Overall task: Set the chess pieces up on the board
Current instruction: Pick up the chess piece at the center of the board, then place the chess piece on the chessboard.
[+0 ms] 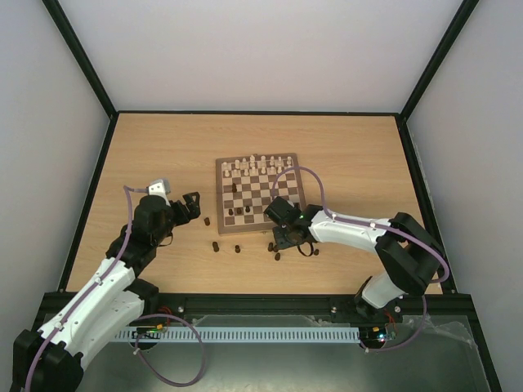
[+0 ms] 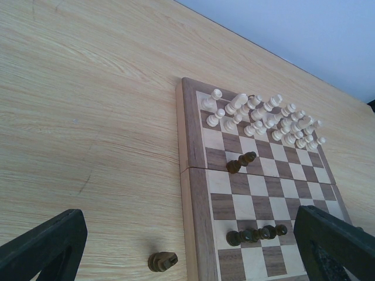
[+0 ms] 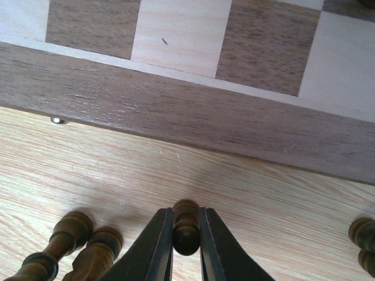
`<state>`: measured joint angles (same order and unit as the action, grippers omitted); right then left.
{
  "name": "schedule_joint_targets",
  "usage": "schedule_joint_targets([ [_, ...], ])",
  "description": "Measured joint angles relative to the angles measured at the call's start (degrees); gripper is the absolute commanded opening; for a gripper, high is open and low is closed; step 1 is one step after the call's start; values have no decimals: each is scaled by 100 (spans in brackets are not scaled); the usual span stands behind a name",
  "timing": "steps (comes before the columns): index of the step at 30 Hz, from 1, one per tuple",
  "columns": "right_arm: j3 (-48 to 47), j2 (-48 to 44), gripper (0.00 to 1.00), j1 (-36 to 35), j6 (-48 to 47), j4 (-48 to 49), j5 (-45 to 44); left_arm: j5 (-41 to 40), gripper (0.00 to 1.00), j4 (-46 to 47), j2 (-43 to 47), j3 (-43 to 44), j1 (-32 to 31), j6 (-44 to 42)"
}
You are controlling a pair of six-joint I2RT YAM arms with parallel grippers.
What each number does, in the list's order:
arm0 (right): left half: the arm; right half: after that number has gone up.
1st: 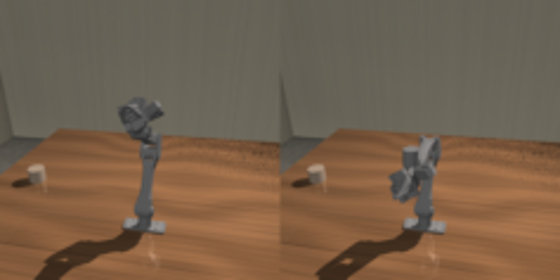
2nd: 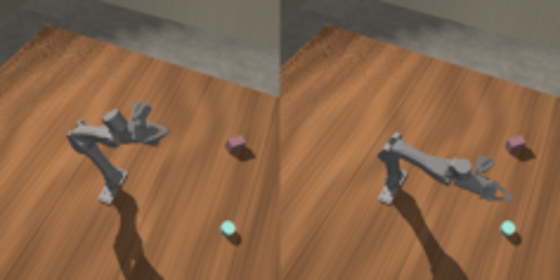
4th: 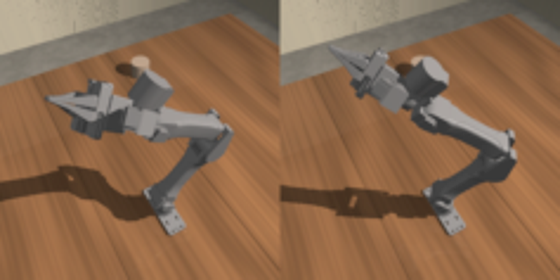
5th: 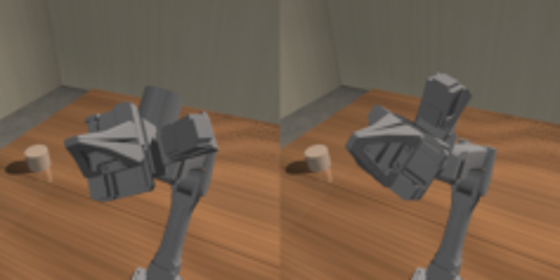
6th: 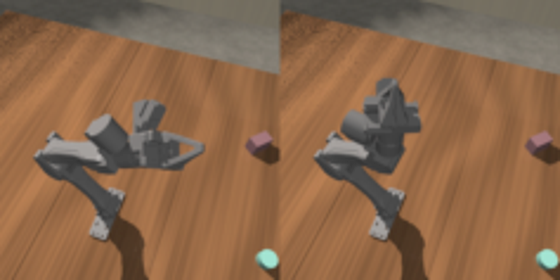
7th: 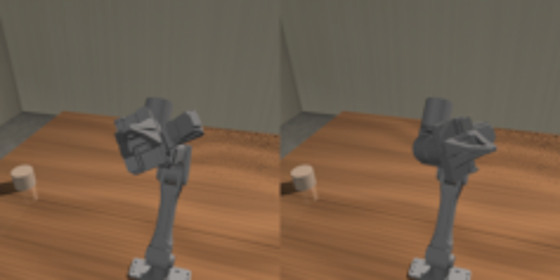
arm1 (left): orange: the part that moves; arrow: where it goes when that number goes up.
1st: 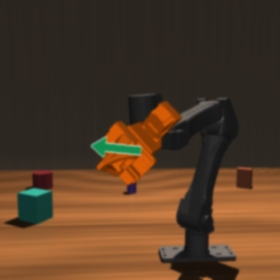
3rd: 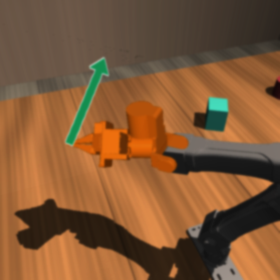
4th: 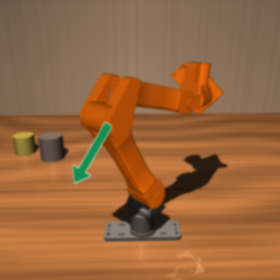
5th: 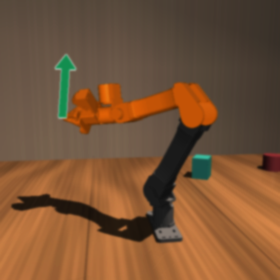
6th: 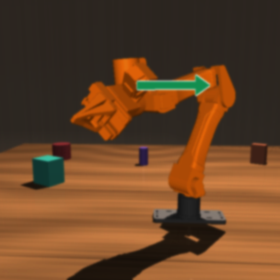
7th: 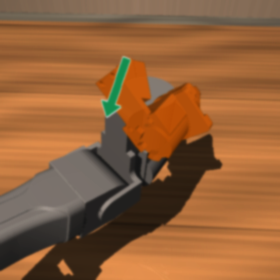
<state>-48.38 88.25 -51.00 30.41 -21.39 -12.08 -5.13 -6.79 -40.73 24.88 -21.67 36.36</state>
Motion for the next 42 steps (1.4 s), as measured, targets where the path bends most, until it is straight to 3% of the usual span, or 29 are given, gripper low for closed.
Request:
schedule_joint_targets([
  [9,-109,-74,8,0,-11,-190,-87,22,99,9,-68,0,0,-4],
  [25,-2004,535,8,396,-474,-535,-310,22,100,7,-59,0,0,-17],
  [42,-2258,1436,10,793,-745,-522,-74,42,100,7,-57,0,0,-17],
])
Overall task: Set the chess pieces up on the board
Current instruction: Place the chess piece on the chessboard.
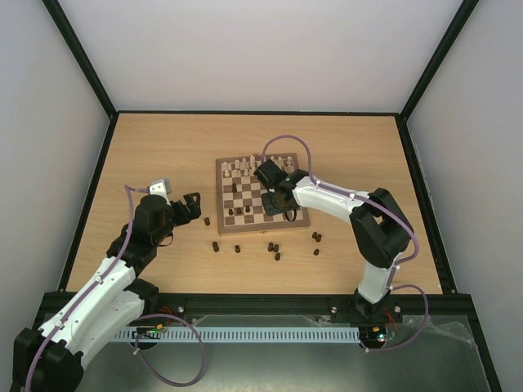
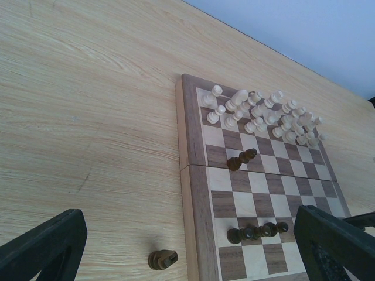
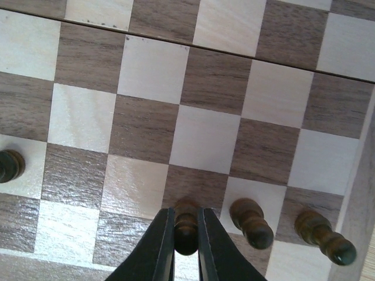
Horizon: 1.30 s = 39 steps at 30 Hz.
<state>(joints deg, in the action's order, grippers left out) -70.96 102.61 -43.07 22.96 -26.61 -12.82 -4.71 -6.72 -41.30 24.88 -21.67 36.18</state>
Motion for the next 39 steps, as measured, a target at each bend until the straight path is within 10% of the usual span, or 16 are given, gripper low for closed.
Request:
schedule_joint_targets([
  [13,-157,179,12,109,-81,37,79,20,99,0,7,0,0,0],
  [30,-162,129,43,127,-136,33,68,22,99,0,7,0,0,0],
  [39,170,-1117,46,129,-59,-44,-234,26,100,0,13,0,0,2],
])
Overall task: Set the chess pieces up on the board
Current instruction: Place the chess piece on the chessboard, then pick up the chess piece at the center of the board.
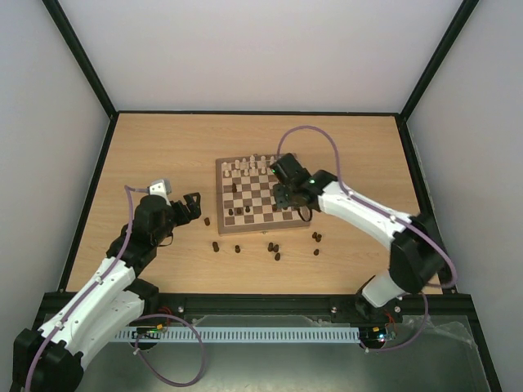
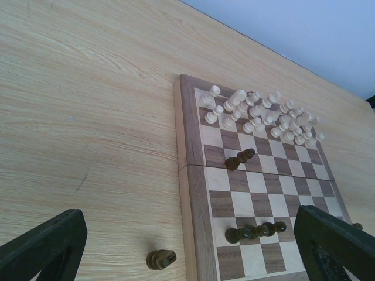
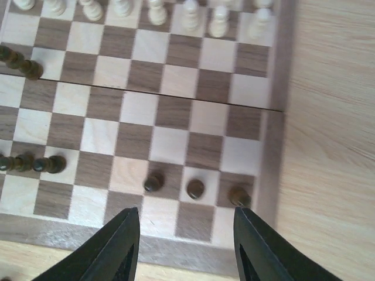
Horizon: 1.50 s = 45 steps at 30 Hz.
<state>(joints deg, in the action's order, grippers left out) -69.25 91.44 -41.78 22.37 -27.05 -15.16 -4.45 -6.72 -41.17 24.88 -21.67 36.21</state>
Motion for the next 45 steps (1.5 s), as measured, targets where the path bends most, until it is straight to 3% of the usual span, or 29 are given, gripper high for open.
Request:
schedule_joint_targets([
  [5,787,-1126,48,22,273,-15,-415,28,100,0,37,0,0,0],
  [10,1510,-1657,39,173,535,-42,-546,79,100,2,85,0,0,0],
  [13,1825,-1698,30,243,658,-46,-494,122,99,4,92,0,0,0],
  [16,2070,-1698,28,247,769,-42,-328,144,99,4,92,0,0,0],
  [22,2229,-1698,42,240,970,-17,-52,166,100,17,92,0,0,0],
  [45,2533,-1246,35,240,1517,-4,-195,363,100,168,63,-24,0,2],
])
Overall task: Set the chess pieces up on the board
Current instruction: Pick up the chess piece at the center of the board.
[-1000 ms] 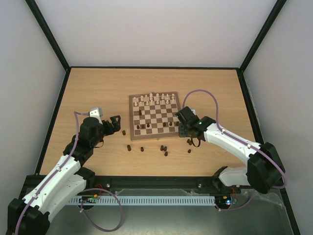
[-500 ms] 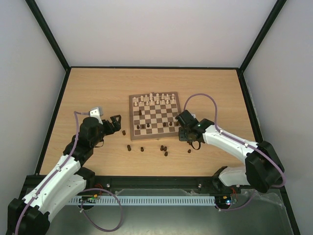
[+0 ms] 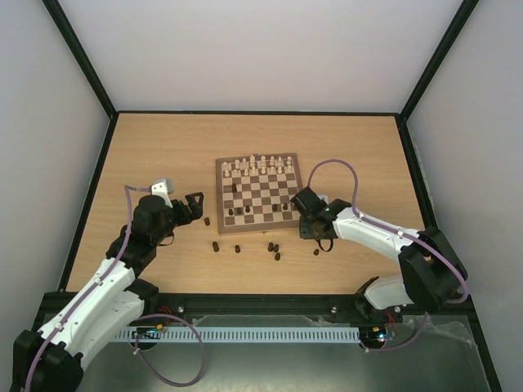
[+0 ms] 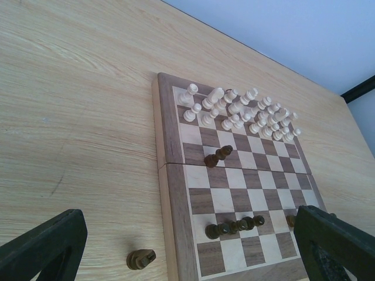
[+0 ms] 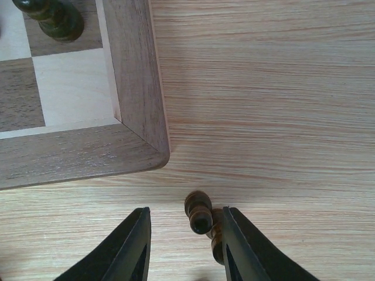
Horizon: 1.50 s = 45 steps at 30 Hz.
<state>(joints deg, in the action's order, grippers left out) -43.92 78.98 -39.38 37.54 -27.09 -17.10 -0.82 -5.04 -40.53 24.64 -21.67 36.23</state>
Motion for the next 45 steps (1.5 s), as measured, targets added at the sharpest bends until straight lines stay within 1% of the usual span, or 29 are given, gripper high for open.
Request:
schedule_joint_targets([
  [9,-2,251,31,4,-4,9,-13,33,99,4,0,0,0,0],
  [16,-2,409,23,15,-39,24,-37,35,100,4,0,0,0,0],
  [30,-7,448,14,42,-103,28,-61,35,100,4,0,-2,0,0],
  [39,-39,474,10,63,-114,39,-96,37,99,7,-4,-2,0,0],
  [45,-238,452,9,74,-245,42,-107,35,99,7,-11,-2,0,0],
])
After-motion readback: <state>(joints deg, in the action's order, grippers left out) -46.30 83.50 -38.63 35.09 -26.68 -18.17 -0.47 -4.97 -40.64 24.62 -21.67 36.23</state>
